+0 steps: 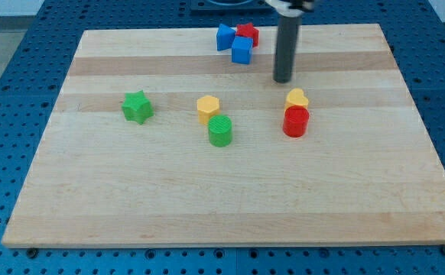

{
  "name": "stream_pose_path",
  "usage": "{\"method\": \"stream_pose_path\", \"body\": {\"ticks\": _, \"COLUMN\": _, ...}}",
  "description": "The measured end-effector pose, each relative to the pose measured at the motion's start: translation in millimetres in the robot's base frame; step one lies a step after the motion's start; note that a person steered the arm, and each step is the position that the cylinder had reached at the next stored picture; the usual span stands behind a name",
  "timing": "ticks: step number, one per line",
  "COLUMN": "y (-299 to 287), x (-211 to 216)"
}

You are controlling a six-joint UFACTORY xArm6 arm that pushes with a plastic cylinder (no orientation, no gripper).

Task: Push the red circle down to the blue blocks

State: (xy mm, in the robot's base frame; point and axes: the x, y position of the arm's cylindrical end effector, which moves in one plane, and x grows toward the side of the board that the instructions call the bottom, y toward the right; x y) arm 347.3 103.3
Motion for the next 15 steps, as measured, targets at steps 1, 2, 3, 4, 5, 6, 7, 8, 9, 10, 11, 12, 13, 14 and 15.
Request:
{"method": "stream_pose_path", "body": {"ticks": 1, "y": 38.0, "x": 31.0}}
{"method": "stream_pose_path", "body": {"ticks": 2, "y": 44.0, "x": 64.1}}
{"method": "stream_pose_path", "body": {"ticks": 3, "y": 41.3, "x": 99.1}}
{"method": "stream_pose_path", "body": {"ticks": 4, "y": 27.9, "x": 114.6}}
{"method": "stream_pose_path", "body": {"ticks": 5, "y": -0.8, "x": 114.5}}
{"method": "stream_pose_path", "body": {"ticks": 6, "y": -30.0, "x": 113.8}}
{"method": "stream_pose_path", "body": {"ticks": 7, "y": -38.8, "x": 111.5}}
{"method": "stream_pose_path", "body": {"ticks": 8, "y": -35.2, "x": 109.5}}
{"method": "stream_pose_path", "body": {"ticks": 9, "y": -23.3, "x": 104.7}}
{"method": "stream_pose_path", "body": {"ticks": 10, "y": -19.5, "x": 91.6}}
{"method": "stream_pose_path", "body": {"ticks": 11, "y": -29.0, "x": 70.5}}
{"method": "stream_pose_path", "body": {"ticks": 12, "y": -36.6, "x": 51.5}}
{"method": "stream_pose_path", "body": {"ticks": 13, "y": -52.4, "x": 37.8}}
{"method": "stream_pose_path", "body": {"ticks": 14, "y": -79.1, "x": 32.4}}
{"method": "stream_pose_path", "body": {"ticks": 15, "y": -100.9, "x": 24.9}}
